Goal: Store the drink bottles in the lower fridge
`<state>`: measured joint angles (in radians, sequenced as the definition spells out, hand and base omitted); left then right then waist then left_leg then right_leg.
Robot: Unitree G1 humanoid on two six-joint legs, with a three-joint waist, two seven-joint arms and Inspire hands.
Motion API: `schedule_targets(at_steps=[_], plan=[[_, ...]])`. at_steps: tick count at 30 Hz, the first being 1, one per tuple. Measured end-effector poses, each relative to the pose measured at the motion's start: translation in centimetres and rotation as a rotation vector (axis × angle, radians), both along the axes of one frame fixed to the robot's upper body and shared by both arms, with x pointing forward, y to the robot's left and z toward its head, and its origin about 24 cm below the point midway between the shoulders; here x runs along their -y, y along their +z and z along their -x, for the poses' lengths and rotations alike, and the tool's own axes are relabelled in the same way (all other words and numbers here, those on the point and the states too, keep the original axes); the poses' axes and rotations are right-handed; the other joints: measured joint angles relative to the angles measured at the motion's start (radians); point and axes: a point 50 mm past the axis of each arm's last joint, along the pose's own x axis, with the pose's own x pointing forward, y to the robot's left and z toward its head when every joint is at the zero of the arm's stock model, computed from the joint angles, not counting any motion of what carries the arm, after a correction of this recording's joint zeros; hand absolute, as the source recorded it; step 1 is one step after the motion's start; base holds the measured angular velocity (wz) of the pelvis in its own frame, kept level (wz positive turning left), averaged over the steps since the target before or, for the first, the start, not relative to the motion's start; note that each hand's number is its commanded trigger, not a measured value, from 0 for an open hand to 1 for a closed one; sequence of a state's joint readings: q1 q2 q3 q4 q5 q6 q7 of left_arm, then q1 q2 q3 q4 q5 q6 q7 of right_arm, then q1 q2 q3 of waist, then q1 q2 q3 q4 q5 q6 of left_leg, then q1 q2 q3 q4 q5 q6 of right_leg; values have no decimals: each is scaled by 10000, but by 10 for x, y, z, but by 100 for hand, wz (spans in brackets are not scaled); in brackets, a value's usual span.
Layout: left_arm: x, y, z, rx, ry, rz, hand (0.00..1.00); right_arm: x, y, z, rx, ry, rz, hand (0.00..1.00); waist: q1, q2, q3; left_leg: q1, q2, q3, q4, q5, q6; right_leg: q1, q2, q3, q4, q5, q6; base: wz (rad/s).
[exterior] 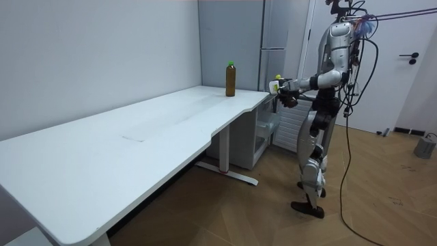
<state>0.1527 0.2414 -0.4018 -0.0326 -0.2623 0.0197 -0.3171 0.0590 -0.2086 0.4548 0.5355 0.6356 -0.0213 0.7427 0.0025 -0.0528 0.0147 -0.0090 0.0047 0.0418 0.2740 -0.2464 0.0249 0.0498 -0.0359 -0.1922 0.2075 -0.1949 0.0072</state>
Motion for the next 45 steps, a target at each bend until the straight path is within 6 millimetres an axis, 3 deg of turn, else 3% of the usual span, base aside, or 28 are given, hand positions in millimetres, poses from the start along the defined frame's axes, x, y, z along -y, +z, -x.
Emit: schedule_targets(at_steps=[2,3,24,33,41,45], plan=[[0,0,0,0,1,0,38,0,0,0,0,1,0,100,0,0,0,0,0,0,0,0,0,1,-1,1,0,4,0,0],[0,0,0,0,0,-1,0,0,0,0,0,1,0,100,1,1,0,-1,0,1,0,0,0,1,-1,1,0,4,0,0],[-1,4,-4,242,82,-44,0,-13,-2,12,-315,865,-569,100,-5,27,12,-14,3,-12,-25,-1,1,-2,5,1,-16,5,0,0],[1,16,-14,931,197,238,0,-6,-4,12,-414,819,-444,100,7,120,24,-45,-5,-12,-17,-1,1,-16,4,6,-12,5,0,0],[8,49,-17,2455,259,1240,0,-4,-3,13,-386,970,-357,100,48,106,14,44,3,-7,15,0,1,10,-3,50,-13,5,0,0],[8,53,-17,2764,326,1353,0,-4,-3,13,-330,1123,-282,100,55,105,14,138,3,-6,-3,0,1,61,7,132,-13,5,0,-5]])
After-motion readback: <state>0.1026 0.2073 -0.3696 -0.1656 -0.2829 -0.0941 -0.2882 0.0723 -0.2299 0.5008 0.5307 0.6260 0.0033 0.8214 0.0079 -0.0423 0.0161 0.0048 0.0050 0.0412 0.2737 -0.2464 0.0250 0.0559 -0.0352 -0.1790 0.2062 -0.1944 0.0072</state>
